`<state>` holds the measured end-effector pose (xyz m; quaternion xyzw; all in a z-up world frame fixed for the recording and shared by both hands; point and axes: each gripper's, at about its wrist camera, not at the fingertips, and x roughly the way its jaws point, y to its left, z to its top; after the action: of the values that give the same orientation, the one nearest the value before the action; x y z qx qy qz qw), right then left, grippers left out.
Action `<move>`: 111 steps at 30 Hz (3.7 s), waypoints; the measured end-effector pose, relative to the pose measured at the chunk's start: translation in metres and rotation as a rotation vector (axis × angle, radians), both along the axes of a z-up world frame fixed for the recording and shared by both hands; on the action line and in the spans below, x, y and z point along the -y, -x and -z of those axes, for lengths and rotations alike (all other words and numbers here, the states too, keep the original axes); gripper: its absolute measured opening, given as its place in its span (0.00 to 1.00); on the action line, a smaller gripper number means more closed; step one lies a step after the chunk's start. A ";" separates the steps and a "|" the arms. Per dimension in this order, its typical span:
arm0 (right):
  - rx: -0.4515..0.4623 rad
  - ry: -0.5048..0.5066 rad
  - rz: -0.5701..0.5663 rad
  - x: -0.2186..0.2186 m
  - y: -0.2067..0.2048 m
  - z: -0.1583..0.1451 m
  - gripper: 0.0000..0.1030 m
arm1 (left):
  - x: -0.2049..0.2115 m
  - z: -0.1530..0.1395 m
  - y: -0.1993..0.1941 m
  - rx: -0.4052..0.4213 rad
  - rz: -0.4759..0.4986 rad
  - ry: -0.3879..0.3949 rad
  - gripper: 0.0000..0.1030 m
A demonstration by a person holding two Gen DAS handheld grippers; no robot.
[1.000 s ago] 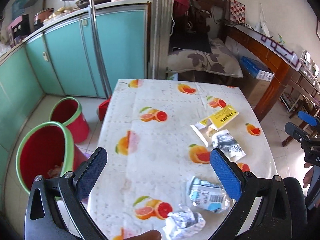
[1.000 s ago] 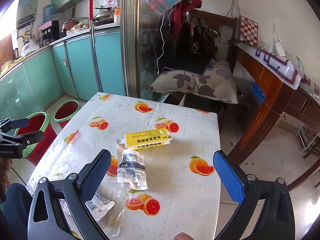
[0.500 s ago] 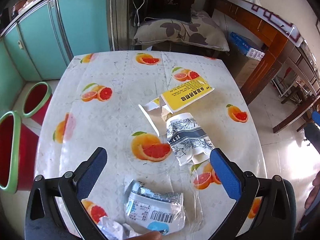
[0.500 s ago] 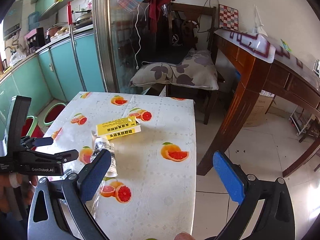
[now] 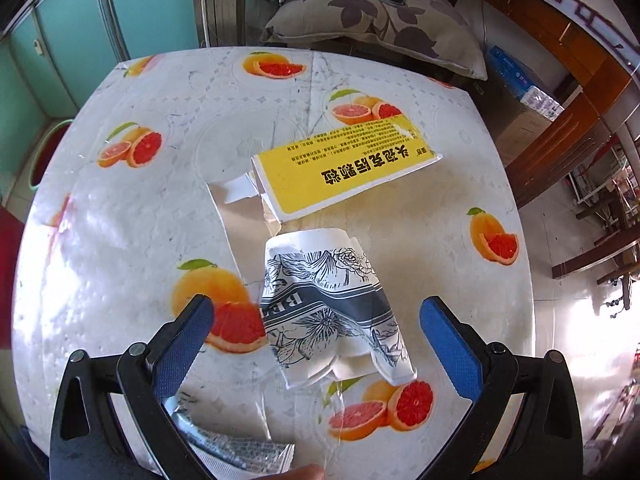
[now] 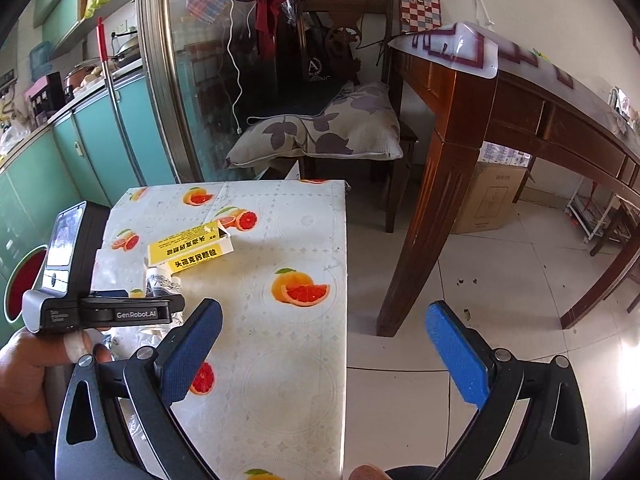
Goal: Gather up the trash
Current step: 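Grasp the crumpled black-and-white paper cup with the left tool, then hold the paper cup in the left tool while the right tool grasps the yellow medicine box, then carry cup and box to the bin and open the left tool to drop the cup, then open the right tool to drop the yellow box into the bin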
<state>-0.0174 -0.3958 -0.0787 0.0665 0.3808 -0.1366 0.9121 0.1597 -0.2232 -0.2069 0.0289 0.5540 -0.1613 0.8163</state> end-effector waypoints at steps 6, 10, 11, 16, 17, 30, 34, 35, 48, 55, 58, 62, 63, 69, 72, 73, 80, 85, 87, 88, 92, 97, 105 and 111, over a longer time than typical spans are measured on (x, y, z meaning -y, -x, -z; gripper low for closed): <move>-0.010 0.000 0.001 0.004 -0.006 0.006 0.99 | 0.006 0.011 0.000 -0.024 -0.007 -0.048 0.67; -0.013 0.002 -0.015 0.002 -0.017 0.008 0.99 | -0.002 0.006 0.003 -0.013 0.012 -0.032 0.64; -0.011 0.000 -0.023 0.000 -0.020 0.007 0.99 | -0.006 0.002 0.004 -0.002 0.012 -0.029 0.64; -0.021 -0.066 -0.063 -0.017 -0.049 0.009 0.99 | -0.033 -0.030 0.007 0.080 -0.003 -0.034 0.64; -0.030 -0.097 -0.068 -0.021 -0.057 0.011 0.99 | -0.041 -0.039 0.007 0.105 -0.009 -0.037 0.64; -0.161 -0.268 -0.129 -0.110 -0.160 0.056 0.99 | -0.186 -0.115 0.004 0.317 -0.158 -0.020 0.65; -0.195 -0.347 -0.029 -0.119 -0.186 0.073 0.99 | -0.214 -0.118 0.010 0.333 -0.187 -0.007 0.65; -0.198 -0.356 -0.002 -0.121 -0.193 0.075 0.99 | -0.220 -0.117 0.011 0.333 -0.192 0.000 0.65; -0.304 -0.407 0.235 -0.117 -0.257 0.113 0.98 | -0.269 -0.112 0.011 0.338 -0.260 0.056 0.66; -0.327 -0.348 0.154 -0.121 -0.257 0.118 0.33 | -0.273 -0.107 0.012 0.333 -0.268 0.074 0.66; -0.304 -0.317 0.121 -0.122 -0.252 0.111 0.32 | -0.273 -0.108 0.013 0.336 -0.263 0.078 0.66; -0.265 -0.249 0.064 -0.127 -0.238 0.093 0.32 | -0.275 -0.112 0.014 0.347 -0.265 0.081 0.66; -0.254 -0.235 0.049 -0.128 -0.233 0.088 0.32 | -0.276 -0.112 0.014 0.351 -0.268 0.080 0.66; -0.175 -0.140 -0.059 -0.146 -0.204 0.044 0.32 | -0.283 -0.118 0.009 0.377 -0.295 0.066 0.66; -0.131 -0.073 -0.122 -0.164 -0.194 0.020 0.32 | -0.291 -0.124 0.005 0.393 -0.308 0.055 0.66; -0.119 -0.056 -0.139 -0.170 -0.192 0.012 0.32 | -0.294 -0.126 0.004 0.399 -0.312 0.052 0.66; -0.045 0.006 -0.262 -0.219 -0.178 -0.029 0.32 | -0.329 -0.135 -0.008 0.440 -0.359 0.003 0.66; -0.028 0.013 -0.346 -0.262 -0.177 -0.037 0.32 | -0.378 -0.122 -0.020 0.409 -0.454 -0.035 0.66; -0.026 0.013 -0.377 -0.281 -0.177 -0.037 0.32 | -0.397 -0.113 -0.026 0.386 -0.486 -0.048 0.66; -0.022 0.014 -0.392 -0.291 -0.177 -0.038 0.32 | -0.406 -0.108 -0.030 0.371 -0.497 -0.046 0.66; -0.012 0.008 -0.460 -0.329 -0.179 -0.042 0.32 | -0.436 -0.086 -0.045 0.311 -0.525 -0.015 0.70; 0.016 0.015 -0.564 -0.386 -0.183 -0.051 0.32 | -0.449 -0.077 -0.049 0.302 -0.530 -0.007 1.00; 0.040 -0.003 -0.761 -0.483 -0.208 -0.051 0.32 | -0.502 -0.096 -0.008 0.387 -0.707 -0.026 1.00; 0.009 -0.042 -0.923 -0.558 -0.226 -0.023 0.32 | -0.541 -0.106 0.029 0.417 -0.807 -0.022 1.00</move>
<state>0.2082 0.1617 -0.0558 -0.0908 0.3692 0.2920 0.8776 0.1308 0.3181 -0.1005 -0.1488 0.3464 0.1848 0.9076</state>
